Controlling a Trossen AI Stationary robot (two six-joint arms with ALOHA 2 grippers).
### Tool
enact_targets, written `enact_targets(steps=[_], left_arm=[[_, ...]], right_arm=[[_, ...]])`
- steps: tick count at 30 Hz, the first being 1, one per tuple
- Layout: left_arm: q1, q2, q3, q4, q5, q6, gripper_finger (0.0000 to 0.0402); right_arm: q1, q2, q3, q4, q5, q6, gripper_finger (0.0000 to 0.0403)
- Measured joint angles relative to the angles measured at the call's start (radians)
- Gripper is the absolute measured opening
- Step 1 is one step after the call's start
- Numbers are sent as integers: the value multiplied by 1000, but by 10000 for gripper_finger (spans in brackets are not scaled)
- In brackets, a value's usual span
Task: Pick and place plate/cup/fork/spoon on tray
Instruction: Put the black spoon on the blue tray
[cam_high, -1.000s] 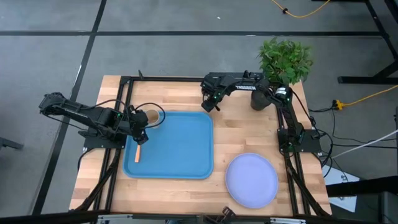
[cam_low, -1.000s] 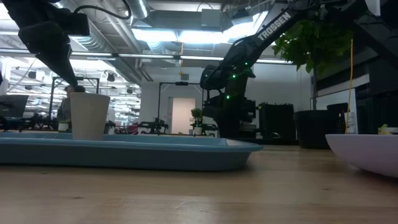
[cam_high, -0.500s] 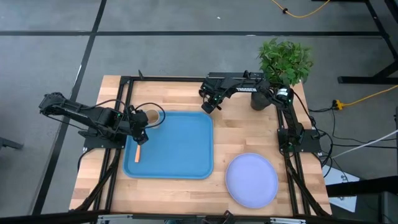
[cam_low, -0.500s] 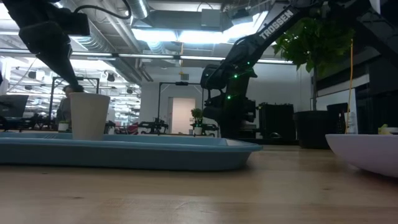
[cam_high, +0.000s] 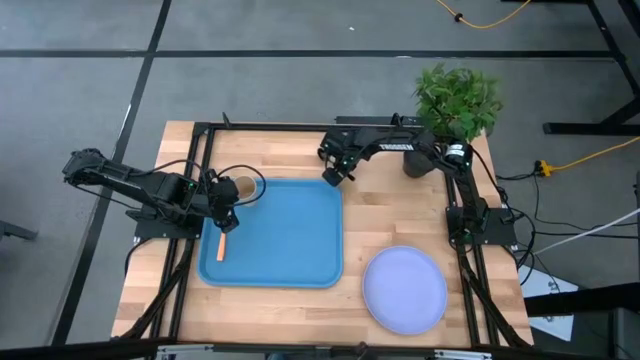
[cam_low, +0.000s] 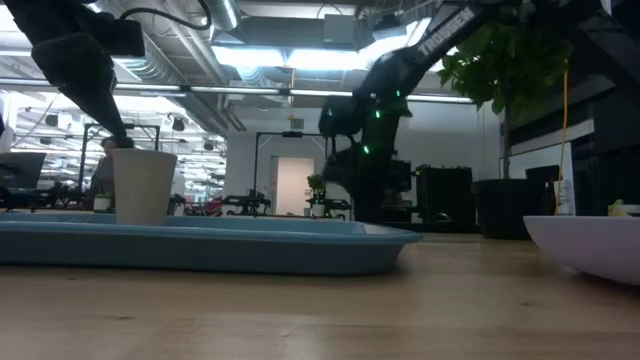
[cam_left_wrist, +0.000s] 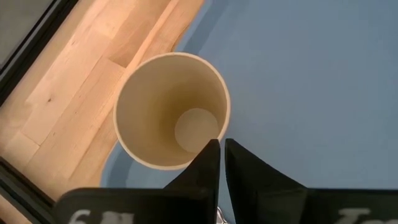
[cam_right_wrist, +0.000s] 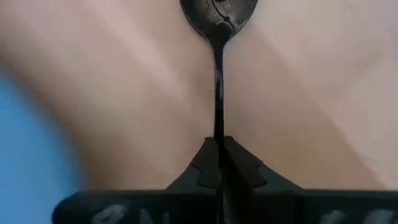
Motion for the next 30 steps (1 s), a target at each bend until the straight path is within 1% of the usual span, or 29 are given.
enact_targets(steps=[3, 7, 10, 16, 21, 23, 27, 30], left_arm=[[0, 0, 0, 0, 1, 0, 10], [0, 0, 0, -2, 16, 0, 3], [0, 0, 0, -4, 26, 4, 1], [-4, -9, 0, -4, 26, 123, 7], [-40, -15, 0, -4, 26, 156, 4], [-61, -15, 0, -4, 26, 156, 1], [-117, -15, 0, -4, 24, 156, 3], [-170, -15, 0, -4, 24, 156, 3]], right_arm=[[26, -47, 33, -11, 5, 27, 6], [73, -84, 52, -25, 70, 70, 6], [121, -126, 77, -16, 76, 126, 8], [240, -148, 93, -19, 81, 266, 6], [359, -152, 102, -12, 82, 436, 7], [413, -152, 101, -3, 109, 522, 6], [524, -149, 101, 40, 201, 691, 7], [599, -136, 101, 92, 270, 789, 7]])
